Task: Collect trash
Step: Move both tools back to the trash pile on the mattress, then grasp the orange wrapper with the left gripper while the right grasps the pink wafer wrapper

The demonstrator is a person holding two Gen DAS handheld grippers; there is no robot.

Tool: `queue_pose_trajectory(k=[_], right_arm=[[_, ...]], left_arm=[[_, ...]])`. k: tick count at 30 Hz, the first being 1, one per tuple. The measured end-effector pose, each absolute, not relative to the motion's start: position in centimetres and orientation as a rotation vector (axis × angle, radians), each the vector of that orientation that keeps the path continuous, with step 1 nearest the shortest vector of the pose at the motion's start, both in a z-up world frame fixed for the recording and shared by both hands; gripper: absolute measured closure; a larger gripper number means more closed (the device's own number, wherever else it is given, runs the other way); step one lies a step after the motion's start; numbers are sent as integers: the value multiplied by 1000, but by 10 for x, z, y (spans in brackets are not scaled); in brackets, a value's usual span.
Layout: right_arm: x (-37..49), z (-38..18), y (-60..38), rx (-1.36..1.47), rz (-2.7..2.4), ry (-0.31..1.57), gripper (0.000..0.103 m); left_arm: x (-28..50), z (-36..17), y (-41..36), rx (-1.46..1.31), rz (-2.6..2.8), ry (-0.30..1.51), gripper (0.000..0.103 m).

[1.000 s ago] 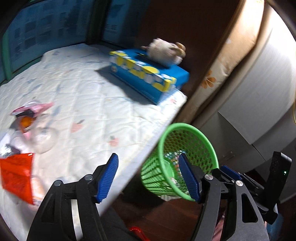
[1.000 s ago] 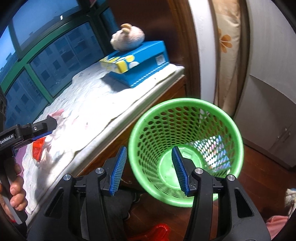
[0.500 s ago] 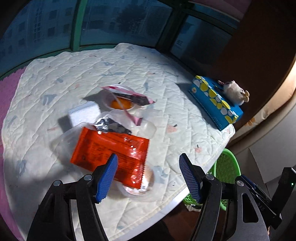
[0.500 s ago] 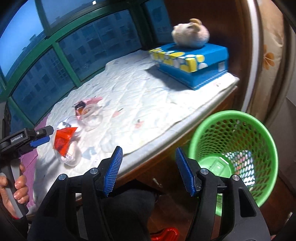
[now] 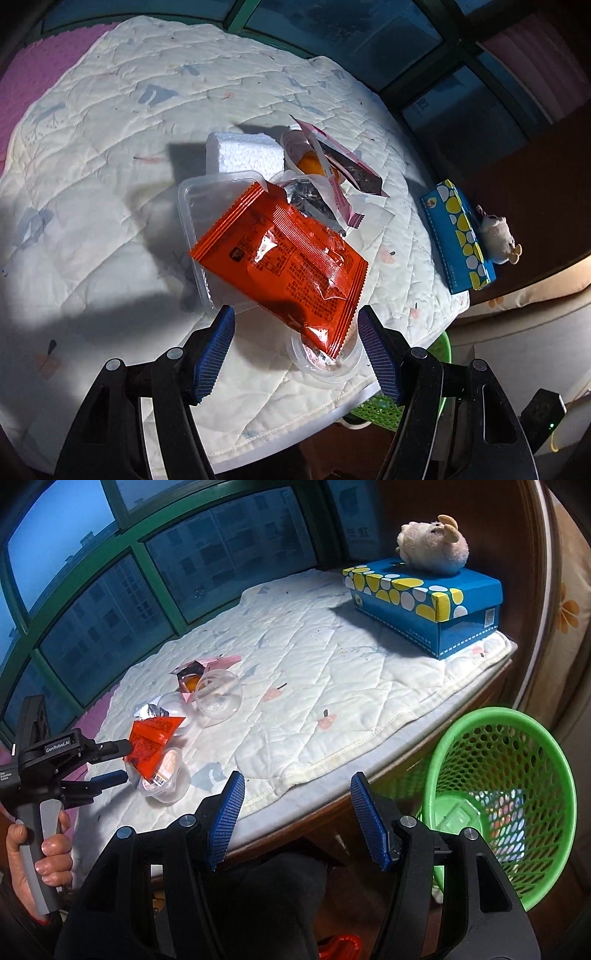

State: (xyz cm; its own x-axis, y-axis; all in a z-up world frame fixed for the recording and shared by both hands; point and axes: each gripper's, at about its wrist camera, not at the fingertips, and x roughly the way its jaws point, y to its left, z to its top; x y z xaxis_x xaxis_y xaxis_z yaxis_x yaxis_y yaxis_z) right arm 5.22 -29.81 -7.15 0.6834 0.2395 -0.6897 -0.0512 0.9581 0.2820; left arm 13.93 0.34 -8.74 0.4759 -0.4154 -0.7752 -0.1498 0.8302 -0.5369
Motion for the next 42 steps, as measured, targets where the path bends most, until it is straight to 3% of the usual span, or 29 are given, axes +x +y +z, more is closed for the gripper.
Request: queue_pose_trajectory(k=[9, 14, 19, 24, 42], right_arm=[[53, -74, -298, 250, 173, 812, 43], [56, -74, -294, 243, 181, 816, 43], [58, -72, -289, 227, 188, 816, 43], [63, -69, -283, 214, 201, 814, 43], [138, -49, -226, 148, 369, 823, 43]], left_arm=[[146, -103, 8, -753, -151, 1089, 37], [148, -104, 1, -782, -172, 1079, 52], [146, -100, -5, -777, -205, 1065, 81], [145, -88, -5, -732, -231, 1022, 96], [135, -21, 19, -554, -292, 868, 99]])
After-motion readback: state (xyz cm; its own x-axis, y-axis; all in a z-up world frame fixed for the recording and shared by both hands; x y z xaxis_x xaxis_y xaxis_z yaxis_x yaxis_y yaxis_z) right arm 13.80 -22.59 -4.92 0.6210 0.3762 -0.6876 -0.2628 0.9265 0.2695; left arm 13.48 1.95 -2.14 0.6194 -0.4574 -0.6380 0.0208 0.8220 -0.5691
